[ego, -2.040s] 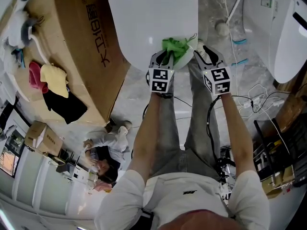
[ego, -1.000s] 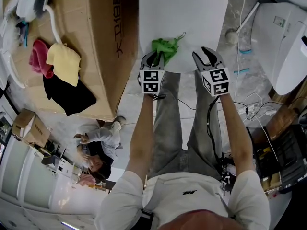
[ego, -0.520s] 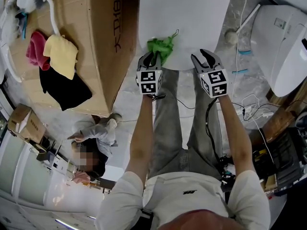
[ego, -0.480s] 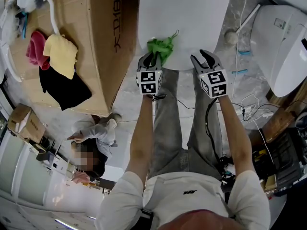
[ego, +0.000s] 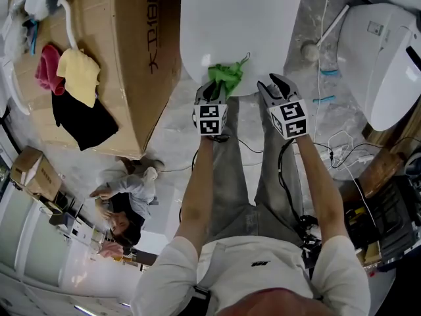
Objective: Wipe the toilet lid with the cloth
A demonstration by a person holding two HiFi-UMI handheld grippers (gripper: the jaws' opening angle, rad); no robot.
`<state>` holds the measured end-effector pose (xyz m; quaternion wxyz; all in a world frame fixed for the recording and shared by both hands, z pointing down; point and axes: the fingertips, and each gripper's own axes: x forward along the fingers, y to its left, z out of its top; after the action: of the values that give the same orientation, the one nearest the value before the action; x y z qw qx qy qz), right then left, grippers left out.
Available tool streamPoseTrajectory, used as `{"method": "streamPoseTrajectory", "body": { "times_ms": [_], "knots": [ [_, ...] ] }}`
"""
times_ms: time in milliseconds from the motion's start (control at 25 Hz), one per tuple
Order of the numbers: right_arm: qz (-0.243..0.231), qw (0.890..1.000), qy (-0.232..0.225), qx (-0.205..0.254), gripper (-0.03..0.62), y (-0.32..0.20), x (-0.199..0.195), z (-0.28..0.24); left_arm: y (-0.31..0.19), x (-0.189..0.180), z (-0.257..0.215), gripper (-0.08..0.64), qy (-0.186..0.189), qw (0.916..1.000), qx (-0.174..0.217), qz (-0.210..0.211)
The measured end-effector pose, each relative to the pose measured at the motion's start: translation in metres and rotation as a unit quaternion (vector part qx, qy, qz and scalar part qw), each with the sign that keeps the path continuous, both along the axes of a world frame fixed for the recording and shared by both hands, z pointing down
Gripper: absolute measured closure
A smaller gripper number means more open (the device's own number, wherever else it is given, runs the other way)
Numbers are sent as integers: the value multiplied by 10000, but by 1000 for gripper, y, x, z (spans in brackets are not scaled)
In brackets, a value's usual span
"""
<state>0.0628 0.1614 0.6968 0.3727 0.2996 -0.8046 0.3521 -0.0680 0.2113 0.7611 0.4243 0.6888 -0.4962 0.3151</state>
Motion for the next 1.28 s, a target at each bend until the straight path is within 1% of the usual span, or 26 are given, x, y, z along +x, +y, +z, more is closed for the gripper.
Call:
{"method": "streamPoseTrajectory", "body": {
  "times_ms": [160, 280, 400, 480, 640, 760, 880, 1000, 1160, 1280],
  "knots": [
    [79, 9999, 6, 82, 411, -5, 12, -12, -3, 29, -10, 488, 107, 9995, 26, 313],
    [109, 9998, -18, 193, 411, -12, 16, -33, -14, 50, -37, 488, 216, 9980, 180, 569],
    [164, 9992, -58, 358, 411, -24, 20, -63, -27, 69, -73, 488, 319, 9955, 385, 808],
    [261, 9982, -101, 539, 411, -39, 19, -87, -43, 74, -99, 488, 369, 9933, 590, 924],
    [394, 9951, -229, 873, 411, -60, 20, -149, -69, 77, -165, 488, 427, 9890, 970, 1037],
    [498, 9911, -345, 1188, 411, -75, 20, -203, -89, 73, -223, 488, 437, 9839, 1328, 1110],
    [634, 9846, -398, 1583, 410, -85, 20, -263, -108, 62, -287, 488, 462, 9772, 1736, 1131],
    [838, 9754, -425, 1995, 410, -91, 22, -325, -126, 52, -355, 488, 520, 9677, 2175, 1164],
    [1006, 9609, -422, 2545, 410, -88, 17, -401, -141, 40, -437, 488, 556, 9492, 2792, 1342],
    [1187, 9479, -362, 2933, 410, -85, 11, -449, -147, 33, -486, 488, 593, 9346, 3172, 1493]
  ]
}}
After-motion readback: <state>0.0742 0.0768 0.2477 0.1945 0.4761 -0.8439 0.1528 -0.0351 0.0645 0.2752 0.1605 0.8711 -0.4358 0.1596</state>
